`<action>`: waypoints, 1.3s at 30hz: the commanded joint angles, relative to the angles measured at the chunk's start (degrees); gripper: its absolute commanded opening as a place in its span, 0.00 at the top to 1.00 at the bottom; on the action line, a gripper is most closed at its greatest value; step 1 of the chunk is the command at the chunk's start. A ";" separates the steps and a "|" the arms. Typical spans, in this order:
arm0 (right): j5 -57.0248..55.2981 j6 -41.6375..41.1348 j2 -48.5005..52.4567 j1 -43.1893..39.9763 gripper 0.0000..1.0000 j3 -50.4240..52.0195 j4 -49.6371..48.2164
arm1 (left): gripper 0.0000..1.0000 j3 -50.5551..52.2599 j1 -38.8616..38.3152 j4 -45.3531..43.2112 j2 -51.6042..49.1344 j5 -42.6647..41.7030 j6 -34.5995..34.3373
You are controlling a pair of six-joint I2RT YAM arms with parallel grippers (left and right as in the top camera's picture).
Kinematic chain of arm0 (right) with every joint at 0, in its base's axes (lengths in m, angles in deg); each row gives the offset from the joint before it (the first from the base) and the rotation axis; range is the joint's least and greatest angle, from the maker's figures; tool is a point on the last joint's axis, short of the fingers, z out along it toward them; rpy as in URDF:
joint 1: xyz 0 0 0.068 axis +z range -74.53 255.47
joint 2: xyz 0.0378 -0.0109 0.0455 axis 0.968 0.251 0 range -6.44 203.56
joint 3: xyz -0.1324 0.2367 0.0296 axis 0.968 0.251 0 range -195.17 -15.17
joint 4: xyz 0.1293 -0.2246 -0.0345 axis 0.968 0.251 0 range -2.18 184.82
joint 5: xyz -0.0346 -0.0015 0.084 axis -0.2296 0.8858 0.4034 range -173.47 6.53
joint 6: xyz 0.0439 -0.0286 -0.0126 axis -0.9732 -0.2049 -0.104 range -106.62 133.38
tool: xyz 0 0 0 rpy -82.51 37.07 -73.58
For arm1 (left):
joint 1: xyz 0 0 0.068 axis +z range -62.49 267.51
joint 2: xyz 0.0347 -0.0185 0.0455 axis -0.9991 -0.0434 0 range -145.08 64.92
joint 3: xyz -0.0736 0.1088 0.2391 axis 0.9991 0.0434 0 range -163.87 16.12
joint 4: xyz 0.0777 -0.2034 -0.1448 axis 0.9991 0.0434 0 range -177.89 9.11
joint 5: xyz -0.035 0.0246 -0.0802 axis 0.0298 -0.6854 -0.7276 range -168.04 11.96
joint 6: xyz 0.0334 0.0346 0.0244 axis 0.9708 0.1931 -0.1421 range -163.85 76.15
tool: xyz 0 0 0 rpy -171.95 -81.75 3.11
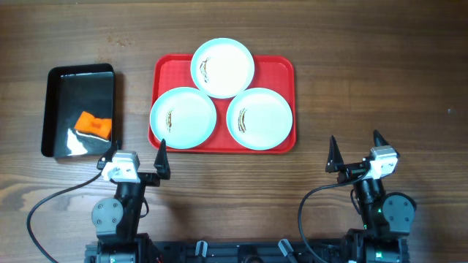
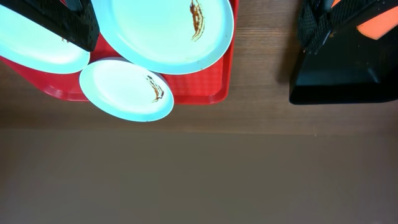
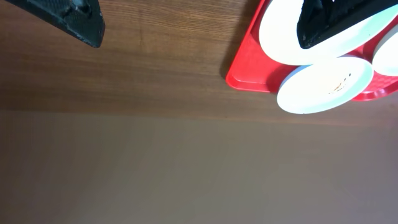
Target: Clean dirty plates on tray and stack at the side
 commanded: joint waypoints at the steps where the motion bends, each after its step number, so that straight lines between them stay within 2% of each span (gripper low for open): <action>1: 0.70 0.98 -0.24 -0.26 0.00 0.17 -0.33 | 0.00 0.17 -0.33 0.31 0.42 0.52 1.09; 19: 0.70 0.98 -0.24 -0.26 0.00 0.17 -0.35 | 0.00 0.17 -0.33 -0.37 0.42 -0.46 0.09; 22: 0.70 0.96 -0.24 -0.26 0.00 0.17 -0.33 | 0.00 0.17 -0.33 -1.64 0.42 -19.52 -12.33; 24: 0.70 0.98 -0.24 -0.28 0.00 0.17 -0.33 | 0.00 0.17 -0.33 -1.97 0.42 -31.63 -17.46; 28: 0.70 0.98 -0.24 -0.26 0.00 0.17 -0.35 | 0.00 0.17 -0.33 -2.95 0.42 -44.35 -26.10; 30: 0.70 0.96 -0.24 -0.26 0.00 0.17 -0.35 | 0.00 0.17 -0.33 -3.74 0.42 -45.05 -27.89; 33: 0.70 0.98 -0.24 -0.26 0.00 0.17 -0.33 | 0.00 0.17 -0.33 -11.02 0.42 -45.03 -28.63; 39: 0.70 1.01 -0.24 -0.26 0.00 0.17 -0.35 | 0.00 -0.17 -0.31 -38.29 0.42 -43.36 -41.31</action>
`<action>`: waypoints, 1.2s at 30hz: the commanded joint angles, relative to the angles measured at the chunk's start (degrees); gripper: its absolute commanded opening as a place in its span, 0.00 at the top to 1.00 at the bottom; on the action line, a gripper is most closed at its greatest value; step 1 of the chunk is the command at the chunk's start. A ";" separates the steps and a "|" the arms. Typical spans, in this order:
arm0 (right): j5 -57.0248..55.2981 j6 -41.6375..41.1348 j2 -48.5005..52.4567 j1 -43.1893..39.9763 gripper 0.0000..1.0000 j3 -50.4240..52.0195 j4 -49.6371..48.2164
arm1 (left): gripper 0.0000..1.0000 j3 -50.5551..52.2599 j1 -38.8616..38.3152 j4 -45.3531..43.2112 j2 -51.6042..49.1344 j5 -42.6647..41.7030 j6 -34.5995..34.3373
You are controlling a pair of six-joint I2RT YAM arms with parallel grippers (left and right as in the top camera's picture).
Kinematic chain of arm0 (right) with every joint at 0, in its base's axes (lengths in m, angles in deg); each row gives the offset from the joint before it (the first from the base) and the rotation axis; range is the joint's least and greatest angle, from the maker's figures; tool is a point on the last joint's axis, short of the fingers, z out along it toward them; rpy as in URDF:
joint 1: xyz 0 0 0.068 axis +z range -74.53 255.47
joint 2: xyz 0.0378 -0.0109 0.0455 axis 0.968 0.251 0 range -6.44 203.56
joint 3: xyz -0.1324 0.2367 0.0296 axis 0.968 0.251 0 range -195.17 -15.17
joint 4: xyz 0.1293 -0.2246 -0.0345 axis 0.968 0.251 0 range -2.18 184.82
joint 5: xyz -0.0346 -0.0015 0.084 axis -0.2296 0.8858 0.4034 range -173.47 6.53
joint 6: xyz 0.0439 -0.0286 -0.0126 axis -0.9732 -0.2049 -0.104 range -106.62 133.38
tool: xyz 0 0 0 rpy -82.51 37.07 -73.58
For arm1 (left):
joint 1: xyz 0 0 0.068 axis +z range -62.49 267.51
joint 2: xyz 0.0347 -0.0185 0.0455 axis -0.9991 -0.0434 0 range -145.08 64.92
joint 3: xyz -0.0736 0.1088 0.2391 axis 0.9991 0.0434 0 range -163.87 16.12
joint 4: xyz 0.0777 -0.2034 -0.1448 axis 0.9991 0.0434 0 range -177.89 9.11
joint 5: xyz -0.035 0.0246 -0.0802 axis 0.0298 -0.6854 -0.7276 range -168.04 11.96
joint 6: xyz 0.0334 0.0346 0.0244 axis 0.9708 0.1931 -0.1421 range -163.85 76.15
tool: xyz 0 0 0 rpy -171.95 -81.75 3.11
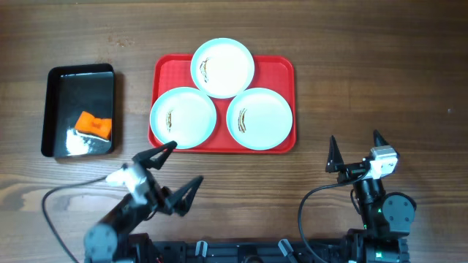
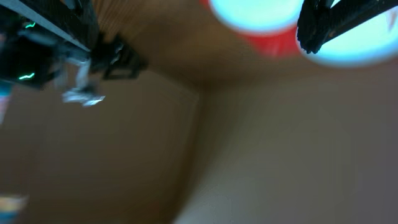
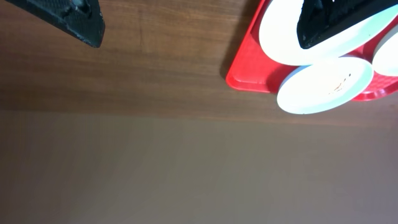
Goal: Clean dirty plates on tray and stack at the side
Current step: 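Reach the left gripper into the black tray and grasp the orange sponge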
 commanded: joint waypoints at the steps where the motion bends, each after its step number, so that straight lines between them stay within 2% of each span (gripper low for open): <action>1: 0.70 0.98 -0.24 -0.26 0.00 0.15 -0.26 | 0.00 -0.90 -0.31 -10.01 0.42 0.57 -10.86; 3: 0.70 0.96 -0.24 -0.26 0.00 0.15 -0.24 | 0.00 -3.06 -0.31 -8.04 0.42 3.39 -11.41; 6: 0.70 0.98 -0.24 -0.28 0.00 0.15 -0.26 | 0.00 -7.69 0.00 -0.57 0.00 6.86 -9.49; 9: 0.70 0.96 -0.24 -0.26 0.00 0.15 -0.24 | 0.00 -14.36 0.76 10.05 -2.32 7.56 -3.13; 11: 0.70 0.98 -0.24 -0.26 0.00 0.15 -0.24 | 0.00 -21.57 1.51 21.44 -6.60 9.27 2.21; 14: 0.70 0.98 -0.24 -0.26 0.00 0.15 -0.24 | 0.00 -32.85 2.21 36.59 -16.15 9.70 8.24; 15: 0.70 1.01 -0.24 -0.26 0.00 0.15 -0.24 | 0.00 -41.33 2.21 46.25 -24.79 9.81 10.64; 16: 0.70 0.98 -0.24 -0.26 0.00 0.15 -0.26 | 0.00 -46.60 2.21 52.09 -30.27 9.84 12.39; 20: 0.70 0.98 -0.24 -0.26 0.00 0.15 -0.26 | 0.00 -62.66 2.21 68.50 -45.66 9.73 14.99; 21: 0.70 0.98 -0.24 -0.26 0.00 0.15 -0.26 | 0.00 -69.72 2.21 73.72 -51.78 8.20 14.93; 24: 0.70 0.98 -0.24 -0.26 0.00 0.15 -0.26 | 0.00 -75.17 2.21 76.00 -57.48 6.54 13.16; 27: 0.70 0.98 -0.24 -0.26 0.00 0.15 -0.26 | 0.01 -77.18 2.19 73.20 -61.55 3.56 12.33; 30: 0.70 0.98 -0.24 -0.26 0.00 0.15 -0.24 | 0.01 -80.63 2.03 77.00 -65.00 17.42 7.82; 34: 0.70 0.98 -0.24 -0.26 0.00 0.15 -0.24 | 0.00 -86.95 1.99 86.36 -72.50 47.43 -3.28; 36: 0.70 0.98 -0.24 -0.26 0.00 0.15 -0.26 | 0.00 -87.86 2.69 87.08 -76.11 57.31 -6.14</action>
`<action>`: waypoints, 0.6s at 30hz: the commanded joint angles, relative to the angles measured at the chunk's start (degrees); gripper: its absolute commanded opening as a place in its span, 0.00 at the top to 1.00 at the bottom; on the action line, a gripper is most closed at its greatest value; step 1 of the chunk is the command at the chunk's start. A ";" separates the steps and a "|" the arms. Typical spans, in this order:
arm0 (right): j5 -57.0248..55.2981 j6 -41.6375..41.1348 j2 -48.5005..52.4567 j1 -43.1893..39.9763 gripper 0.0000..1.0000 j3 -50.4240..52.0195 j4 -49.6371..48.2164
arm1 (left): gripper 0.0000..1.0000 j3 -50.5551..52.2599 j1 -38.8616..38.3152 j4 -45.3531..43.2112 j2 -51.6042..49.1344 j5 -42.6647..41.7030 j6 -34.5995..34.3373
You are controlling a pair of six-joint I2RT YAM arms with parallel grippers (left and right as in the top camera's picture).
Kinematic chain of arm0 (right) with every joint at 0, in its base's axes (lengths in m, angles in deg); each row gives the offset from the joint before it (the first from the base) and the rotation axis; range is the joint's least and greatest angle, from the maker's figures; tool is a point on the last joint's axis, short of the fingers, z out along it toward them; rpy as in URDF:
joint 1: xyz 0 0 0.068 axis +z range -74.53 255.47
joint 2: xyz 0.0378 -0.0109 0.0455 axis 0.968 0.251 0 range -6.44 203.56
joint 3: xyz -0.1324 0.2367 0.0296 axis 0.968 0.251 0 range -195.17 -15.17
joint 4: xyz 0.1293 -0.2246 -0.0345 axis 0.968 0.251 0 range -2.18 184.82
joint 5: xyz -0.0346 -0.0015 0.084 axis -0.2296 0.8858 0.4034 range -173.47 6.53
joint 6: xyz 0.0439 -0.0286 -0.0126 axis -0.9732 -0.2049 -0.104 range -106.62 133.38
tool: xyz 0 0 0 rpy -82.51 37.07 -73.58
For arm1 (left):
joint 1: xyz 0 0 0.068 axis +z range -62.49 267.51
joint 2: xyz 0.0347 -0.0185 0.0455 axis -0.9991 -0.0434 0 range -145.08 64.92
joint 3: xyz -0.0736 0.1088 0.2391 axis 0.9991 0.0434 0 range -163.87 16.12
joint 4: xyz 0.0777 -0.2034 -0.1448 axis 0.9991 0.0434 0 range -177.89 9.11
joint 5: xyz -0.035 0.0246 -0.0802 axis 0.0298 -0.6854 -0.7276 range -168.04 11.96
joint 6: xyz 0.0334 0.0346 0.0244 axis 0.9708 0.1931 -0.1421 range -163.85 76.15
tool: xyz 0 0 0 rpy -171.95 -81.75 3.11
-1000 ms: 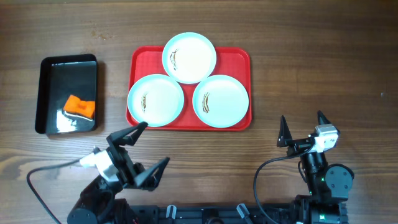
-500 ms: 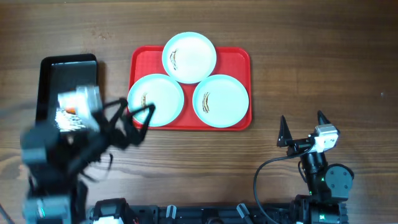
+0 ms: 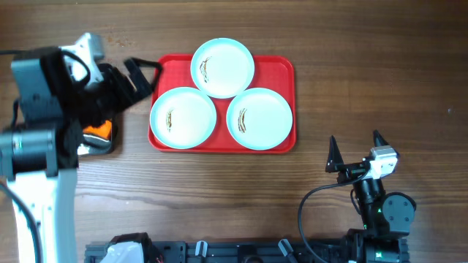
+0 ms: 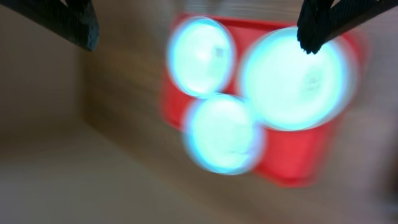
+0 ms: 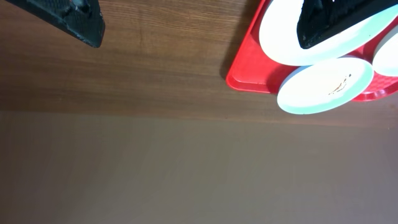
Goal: Clean dirty plates on tray and stack at the side
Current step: 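Reach the left gripper into the black tray and grasp the orange sponge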
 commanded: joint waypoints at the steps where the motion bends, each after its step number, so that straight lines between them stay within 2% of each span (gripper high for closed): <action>1: 0.70 0.96 -0.26 -0.26 0.00 0.09 -0.31 | 0.00 -2.82 1.31 0.94 -6.97 29.66 -10.34; 3: 0.70 0.96 -0.26 -0.26 0.00 0.09 -0.31 | 0.00 -2.82 2.73 0.74 -9.75 32.04 -10.40; 9: 0.70 0.98 -0.26 -0.26 0.00 0.09 -0.31 | 0.01 -2.80 6.95 0.13 -17.86 31.56 -11.39; 10: 0.70 0.96 -0.26 -0.26 0.00 0.09 -0.33 | 0.42 -2.78 7.91 0.13 -19.69 31.54 -12.57; 11: 0.70 0.98 -0.26 -0.26 0.00 0.09 -0.31 | 0.69 -2.78 8.76 0.15 -21.16 31.52 -13.68; 12: 0.70 0.98 -0.26 -0.26 0.00 0.09 -0.33 | 0.71 -2.78 9.62 0.13 -22.73 31.52 -14.58; 13: 0.70 0.98 -0.26 -0.26 0.00 0.09 -0.31 | 0.53 -2.78 10.36 0.11 -24.26 31.50 -14.88; 15: 0.70 0.98 -0.26 -0.26 0.00 0.09 -0.31 | 0.10 -2.78 11.74 0.20 -27.23 31.50 -14.86; 17: 0.70 0.98 -0.26 -0.26 0.00 0.09 -0.31 | 0.24 -2.75 12.70 0.50 -29.68 31.34 -14.86; 18: 0.70 0.98 -0.26 -0.26 0.00 0.09 -0.33 | 0.38 -2.75 13.00 0.59 -30.58 31.36 -14.84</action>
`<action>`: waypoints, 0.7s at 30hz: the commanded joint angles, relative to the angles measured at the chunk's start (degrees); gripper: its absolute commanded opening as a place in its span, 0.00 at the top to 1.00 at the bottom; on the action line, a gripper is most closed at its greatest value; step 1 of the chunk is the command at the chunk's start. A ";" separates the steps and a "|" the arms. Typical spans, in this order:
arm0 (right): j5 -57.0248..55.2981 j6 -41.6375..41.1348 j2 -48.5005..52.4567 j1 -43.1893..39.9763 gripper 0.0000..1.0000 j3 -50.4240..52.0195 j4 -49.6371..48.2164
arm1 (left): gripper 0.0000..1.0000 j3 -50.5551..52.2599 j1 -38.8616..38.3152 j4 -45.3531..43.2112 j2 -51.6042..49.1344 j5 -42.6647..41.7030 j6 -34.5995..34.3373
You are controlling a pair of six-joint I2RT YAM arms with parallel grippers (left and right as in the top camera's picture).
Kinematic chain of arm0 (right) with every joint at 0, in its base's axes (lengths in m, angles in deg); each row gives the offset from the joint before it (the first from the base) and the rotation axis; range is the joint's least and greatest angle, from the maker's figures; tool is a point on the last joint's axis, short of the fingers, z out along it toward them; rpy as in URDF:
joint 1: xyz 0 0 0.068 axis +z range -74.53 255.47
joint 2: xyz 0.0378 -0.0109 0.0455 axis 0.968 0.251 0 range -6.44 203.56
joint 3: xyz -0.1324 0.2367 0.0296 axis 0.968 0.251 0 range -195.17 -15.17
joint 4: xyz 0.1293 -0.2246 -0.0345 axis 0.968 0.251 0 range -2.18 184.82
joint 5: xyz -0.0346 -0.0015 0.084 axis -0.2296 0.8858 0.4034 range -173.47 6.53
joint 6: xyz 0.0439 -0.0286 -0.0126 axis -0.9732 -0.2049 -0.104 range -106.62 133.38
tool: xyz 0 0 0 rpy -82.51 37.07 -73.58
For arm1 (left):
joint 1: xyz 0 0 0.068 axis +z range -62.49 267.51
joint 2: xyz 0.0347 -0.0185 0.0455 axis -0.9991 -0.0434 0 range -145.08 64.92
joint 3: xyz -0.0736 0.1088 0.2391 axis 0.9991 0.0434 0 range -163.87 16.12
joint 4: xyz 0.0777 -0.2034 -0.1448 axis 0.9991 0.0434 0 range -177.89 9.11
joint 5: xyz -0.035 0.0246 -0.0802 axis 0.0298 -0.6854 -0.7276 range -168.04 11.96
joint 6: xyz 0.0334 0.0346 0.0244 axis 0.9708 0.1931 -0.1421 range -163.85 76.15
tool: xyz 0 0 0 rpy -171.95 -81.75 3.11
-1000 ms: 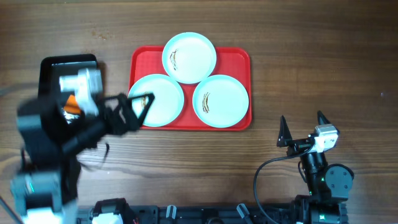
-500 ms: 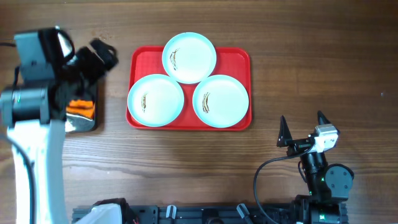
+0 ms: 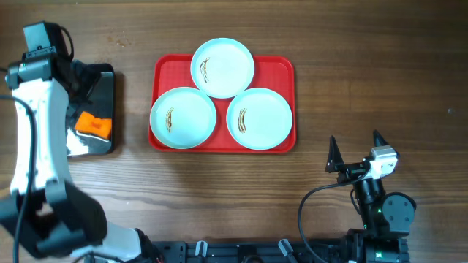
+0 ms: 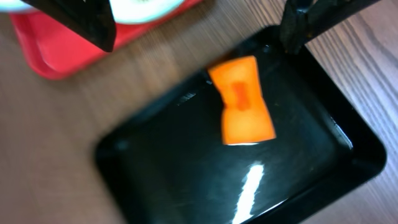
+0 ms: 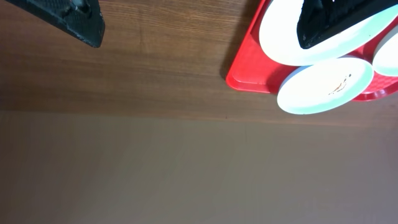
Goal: Clean dirty plates on tray and stack at the side
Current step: 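Reach the left gripper into the black tray and grasp the orange sponge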
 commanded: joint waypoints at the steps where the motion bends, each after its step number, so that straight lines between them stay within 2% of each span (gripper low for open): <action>1: 0.70 0.96 -0.26 -0.26 0.00 0.09 -0.35 | 0.48 -0.79 2.19 0.33 -4.98 1.49 -1.38; 6: 0.70 0.96 -0.26 -0.26 0.00 0.09 -0.35 | 0.42 -0.79 3.45 -0.85 -9.09 1.44 -1.79; 13: 0.70 0.98 -0.26 -0.26 0.00 0.09 -0.33 | 0.46 0.76 3.48 -1.51 -12.79 0.11 -1.86; 15: 0.70 0.96 -0.26 -0.26 0.00 0.09 -0.35 | 0.42 2.14 3.50 -2.58 -13.68 0.13 -1.86; 21: 0.70 0.98 -0.26 -0.26 0.00 0.09 -0.33 | 0.41 4.66 3.61 -5.14 -16.41 -0.15 -1.81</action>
